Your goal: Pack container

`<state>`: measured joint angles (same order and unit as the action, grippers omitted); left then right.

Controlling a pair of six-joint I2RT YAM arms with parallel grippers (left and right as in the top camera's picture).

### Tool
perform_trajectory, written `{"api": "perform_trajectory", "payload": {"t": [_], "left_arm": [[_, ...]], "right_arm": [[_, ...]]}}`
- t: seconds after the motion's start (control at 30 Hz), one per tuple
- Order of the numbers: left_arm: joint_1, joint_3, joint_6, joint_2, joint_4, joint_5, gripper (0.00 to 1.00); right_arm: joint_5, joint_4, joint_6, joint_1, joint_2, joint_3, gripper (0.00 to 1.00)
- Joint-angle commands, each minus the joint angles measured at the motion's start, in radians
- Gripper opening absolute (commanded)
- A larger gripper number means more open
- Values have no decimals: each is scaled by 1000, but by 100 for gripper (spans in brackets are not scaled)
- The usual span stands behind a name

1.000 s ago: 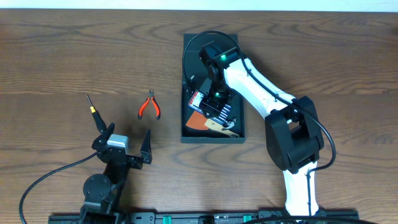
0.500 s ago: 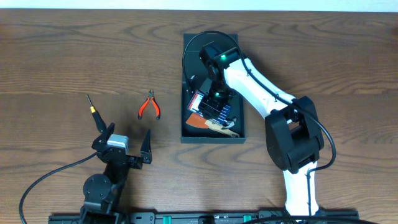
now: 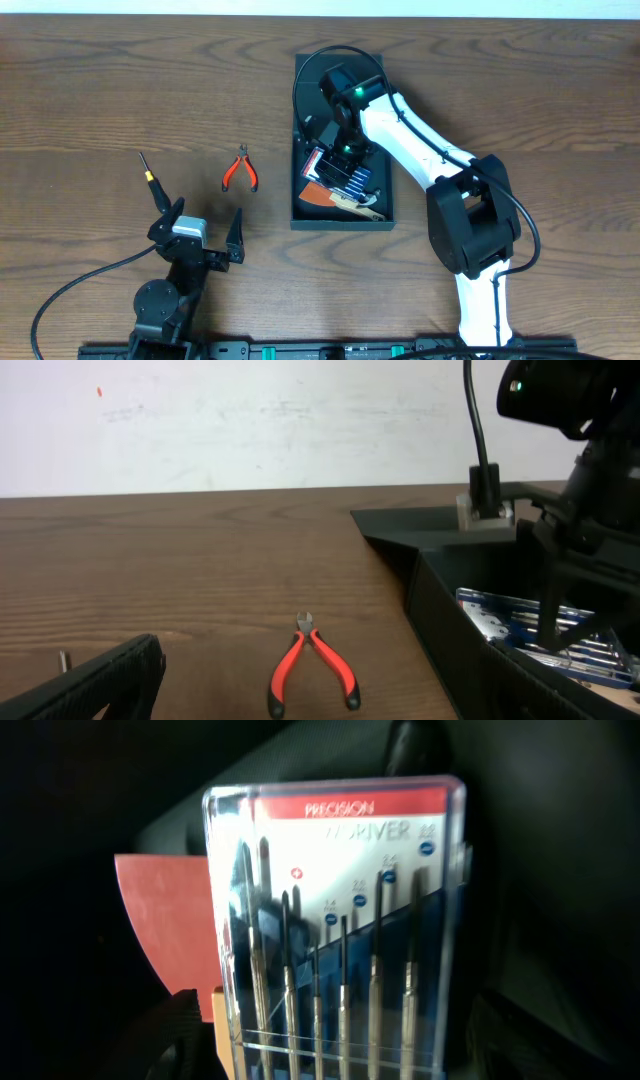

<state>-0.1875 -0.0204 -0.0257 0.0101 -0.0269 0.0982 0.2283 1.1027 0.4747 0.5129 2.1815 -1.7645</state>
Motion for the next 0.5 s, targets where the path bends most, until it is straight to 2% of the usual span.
{"api": "perform_trajectory", "payload": {"t": [0.0, 0.3, 0.47], "left_arm": [[-6, 16, 5, -6, -36, 22, 99], [-6, 16, 5, -6, -36, 22, 99], [-6, 16, 5, -6, -36, 22, 99]], "right_arm": [[-14, -3, -38, -4, -20, -69, 78], [-194, 21, -201, -23, -22, -253, 85], [-209, 80, -259, -50, -24, -382, 85]]}}
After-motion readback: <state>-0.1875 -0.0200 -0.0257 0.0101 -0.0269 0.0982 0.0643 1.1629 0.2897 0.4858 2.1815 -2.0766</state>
